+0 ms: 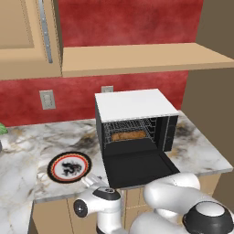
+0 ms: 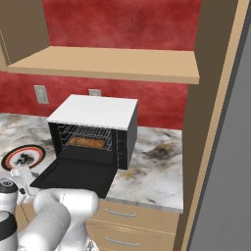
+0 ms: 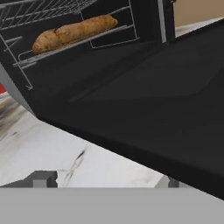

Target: Pull the toaster oven rack outwards. Pick up the baguette from the plate and place it on the toaster oven rack. Close the toaster oven door fully and set the temperature to the lowest setting.

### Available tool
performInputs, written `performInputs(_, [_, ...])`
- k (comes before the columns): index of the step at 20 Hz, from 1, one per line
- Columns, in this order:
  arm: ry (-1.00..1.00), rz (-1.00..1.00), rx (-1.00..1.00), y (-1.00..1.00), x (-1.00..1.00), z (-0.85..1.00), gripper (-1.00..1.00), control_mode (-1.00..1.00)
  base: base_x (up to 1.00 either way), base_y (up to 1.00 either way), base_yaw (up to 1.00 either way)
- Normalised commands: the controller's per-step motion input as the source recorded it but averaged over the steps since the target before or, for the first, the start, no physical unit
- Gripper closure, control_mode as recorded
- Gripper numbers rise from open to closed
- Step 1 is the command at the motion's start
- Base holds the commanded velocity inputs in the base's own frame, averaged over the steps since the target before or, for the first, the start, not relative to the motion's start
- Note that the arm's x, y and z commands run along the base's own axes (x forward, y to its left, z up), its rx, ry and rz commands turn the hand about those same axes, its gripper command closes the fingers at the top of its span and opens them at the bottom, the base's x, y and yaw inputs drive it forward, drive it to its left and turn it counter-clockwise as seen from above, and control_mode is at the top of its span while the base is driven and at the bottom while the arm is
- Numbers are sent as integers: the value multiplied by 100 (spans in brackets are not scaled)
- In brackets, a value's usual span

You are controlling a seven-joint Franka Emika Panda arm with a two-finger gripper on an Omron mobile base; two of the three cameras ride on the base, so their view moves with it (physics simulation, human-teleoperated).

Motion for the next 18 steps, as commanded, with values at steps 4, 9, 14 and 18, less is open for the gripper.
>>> performInputs(4, [-10,0,1,-34,19,18,-100,-100,0,0,0])
performInputs(9, [-6,4,2,-43,20,37,-100,-100,0,0,0])
performInputs(14, [-3,5,2,-46,18,48,-100,-100,0,0,0])
performInputs(18, [-2,7,1,-47,19,36,-100,-100,0,0,0])
